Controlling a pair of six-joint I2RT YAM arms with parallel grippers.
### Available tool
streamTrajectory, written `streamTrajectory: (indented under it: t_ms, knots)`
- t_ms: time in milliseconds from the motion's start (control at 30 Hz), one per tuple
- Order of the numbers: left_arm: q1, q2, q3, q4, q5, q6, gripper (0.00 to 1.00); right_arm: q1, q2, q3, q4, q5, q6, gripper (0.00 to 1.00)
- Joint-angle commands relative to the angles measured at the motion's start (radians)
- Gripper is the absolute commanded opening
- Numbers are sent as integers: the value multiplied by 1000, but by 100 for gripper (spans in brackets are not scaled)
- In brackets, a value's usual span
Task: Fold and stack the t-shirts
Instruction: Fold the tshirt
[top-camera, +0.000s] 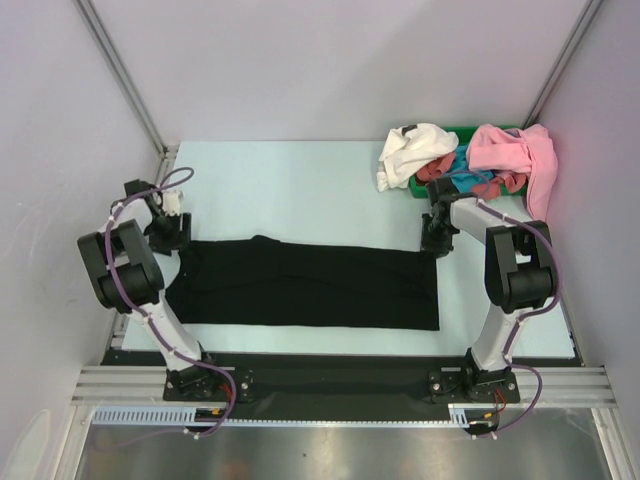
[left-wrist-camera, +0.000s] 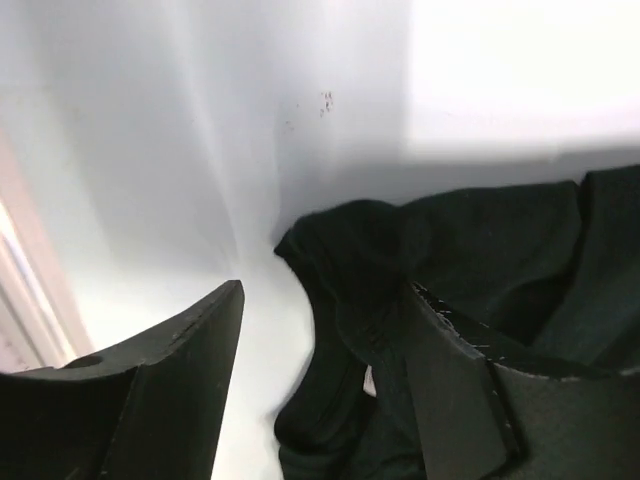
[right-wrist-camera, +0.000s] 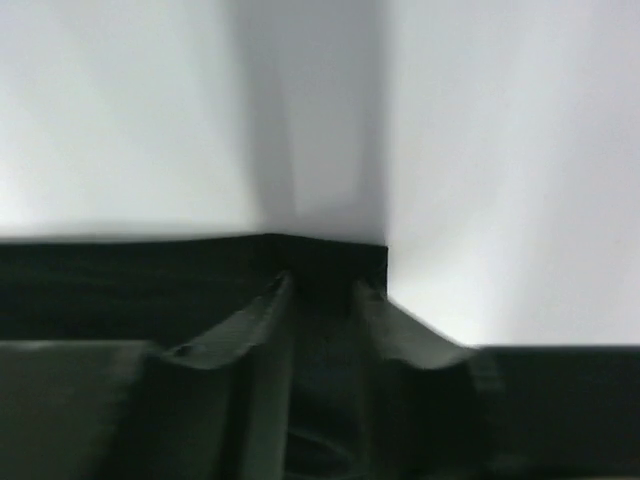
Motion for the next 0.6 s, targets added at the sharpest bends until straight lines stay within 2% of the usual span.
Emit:
streamTrajectory:
  t_ms: [0, 33, 100, 133, 200, 333, 567]
  knots:
    - [-7, 23, 27, 48, 44, -42, 67, -13, 7, -13, 97, -25, 5, 29]
    - [-21, 27, 29, 48, 64, -44, 61, -13, 12, -13, 104, -63, 9, 18]
    - [-44, 35, 29, 45, 108, -39, 42, -13, 15, -11, 118, -69, 15, 5]
    - [-53, 37, 30, 45, 116, -36, 24, -14, 13, -10, 120, -48, 18, 0]
    - [-64, 50, 47, 54, 127, -45, 0, -22, 12, -1, 111, 1, 26, 0]
    - [-64, 76, 116, 98, 69, -83, 0, -80, 1, 5, 107, 64, 54, 0]
    - [-76, 129, 234, 161, 98, -154, 0, -119, 67, 76, 118, 106, 23, 0]
